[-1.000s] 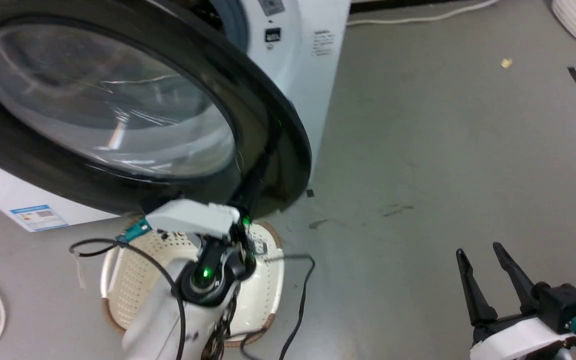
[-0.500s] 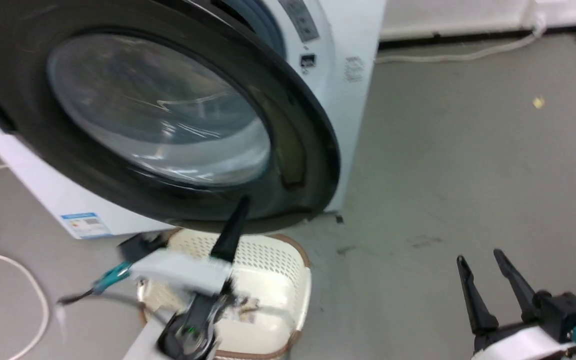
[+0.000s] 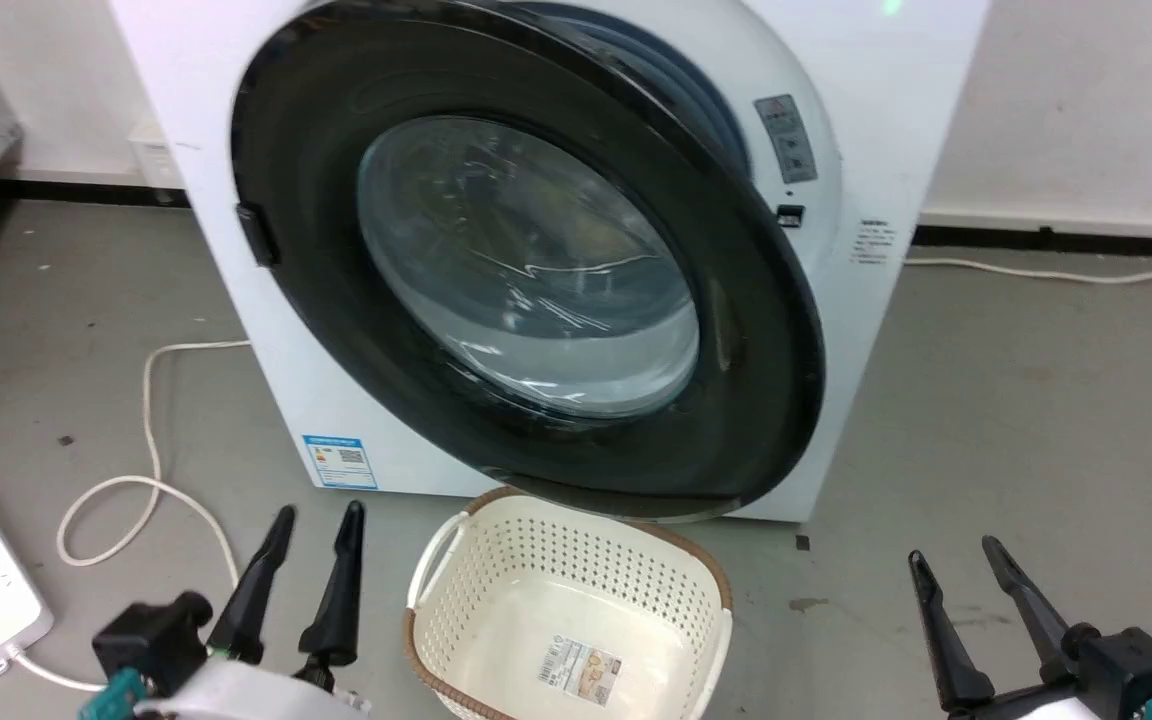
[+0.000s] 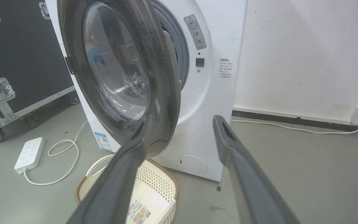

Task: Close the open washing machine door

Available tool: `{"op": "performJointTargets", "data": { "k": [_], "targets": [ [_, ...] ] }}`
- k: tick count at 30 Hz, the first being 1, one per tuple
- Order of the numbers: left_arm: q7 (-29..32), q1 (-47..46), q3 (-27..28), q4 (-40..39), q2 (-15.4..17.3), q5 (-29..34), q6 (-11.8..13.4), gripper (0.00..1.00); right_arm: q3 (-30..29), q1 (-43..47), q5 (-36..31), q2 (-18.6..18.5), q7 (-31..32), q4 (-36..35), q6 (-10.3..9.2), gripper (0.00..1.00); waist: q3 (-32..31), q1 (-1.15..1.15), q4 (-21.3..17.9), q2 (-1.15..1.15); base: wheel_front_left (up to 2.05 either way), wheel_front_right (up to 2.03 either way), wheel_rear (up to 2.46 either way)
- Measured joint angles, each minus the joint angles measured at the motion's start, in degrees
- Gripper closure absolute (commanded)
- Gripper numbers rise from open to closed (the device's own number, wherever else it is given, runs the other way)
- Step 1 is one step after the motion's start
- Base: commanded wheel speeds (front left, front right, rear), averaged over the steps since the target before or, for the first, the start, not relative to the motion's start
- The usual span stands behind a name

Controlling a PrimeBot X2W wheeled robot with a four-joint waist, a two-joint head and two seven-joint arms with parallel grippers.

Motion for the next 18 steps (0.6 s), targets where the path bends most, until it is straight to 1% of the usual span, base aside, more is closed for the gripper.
{"op": "performJointTargets", "data": {
  "k": [3, 5, 8, 10, 11, 12, 13, 14, 15, 18],
  "targets": [
    [0.0, 2.6, 3.0, -1.7, -2.8, 8.0, 1.7, 0.00, 0.4, 0.2, 0.3, 0.0, 0.1, -0.3, 0.00, 0.00, -0.4, 0.00, 1.1, 0.00, 0.00, 0.00, 0.00],
    [0.0, 4.2, 4.2, -2.0, -4.1, 12.4, 2.2, 0.00, 0.5, 0.2, 0.5, 0.1, 0.2, -0.5, 0.00, 0.00, -0.5, 0.01, 1.6, 0.00, 0.00, 0.00, 0.00],
    [0.0, 5.7, 4.6, -1.9, -5.3, 18.1, 2.7, 0.00, 1.2, 0.6, 0.5, 0.0, 0.3, -0.6, -0.01, 0.00, -0.4, 0.00, 2.3, 0.00, 0.00, 0.00, 0.00],
    [0.0, 6.1, 4.4, -1.7, -5.4, 21.4, 2.6, 0.00, 2.1, 1.0, 1.3, 0.1, 0.5, -0.6, -0.01, 0.00, -0.2, 0.01, 2.7, 0.00, 0.00, 0.00, 0.00],
    [0.0, 6.4, 4.3, -1.5, -5.5, 23.0, 2.5, 0.00, 3.0, 1.1, 2.7, 0.1, 0.9, -0.6, -0.01, 0.09, 0.0, 0.01, 2.9, 0.00, 0.00, 0.00, 0.00],
    [0.0, 6.6, 4.2, -1.4, -5.5, 24.2, 2.5, 0.00, 4.1, 1.2, 3.5, 0.0, 1.0, -0.7, -0.01, 0.09, 0.1, 0.00, 3.1, 0.00, 0.00, 0.00, 0.00],
    [0.0, 6.7, 4.2, -1.4, -5.7, 25.2, 2.5, 0.00, 5.1, 1.1, 3.5, -0.4, 1.0, -1.0, -0.01, 0.90, 0.3, 0.00, 3.3, 0.00, 0.00, 0.00, 0.00],
    [0.0, 6.7, 4.2, -1.4, -5.7, 25.2, 2.5, 0.00, 5.1, 1.1, 3.5, -0.4, 1.0, -1.0, -0.01, 0.90, 0.3, 0.00, 3.3, 0.00, 0.00, 0.00, 0.00],
    [0.0, 6.7, 4.4, -1.5, -6.3, 26.8, 2.5, 0.00, 7.4, 0.8, 4.0, -1.7, 1.0, -1.7, -0.01, 1.00, 0.8, 0.01, 3.7, 0.00, 0.00, 0.00, 0.00],
    [0.0, 6.6, 4.8, -1.9, -7.4, 27.8, 2.6, 0.00, 10.8, -1.1, 4.9, -4.3, 1.8, -2.5, 0.00, 1.00, 1.9, 0.01, 4.4, 0.00, 0.00, 0.00, 0.00]
  ]
}}
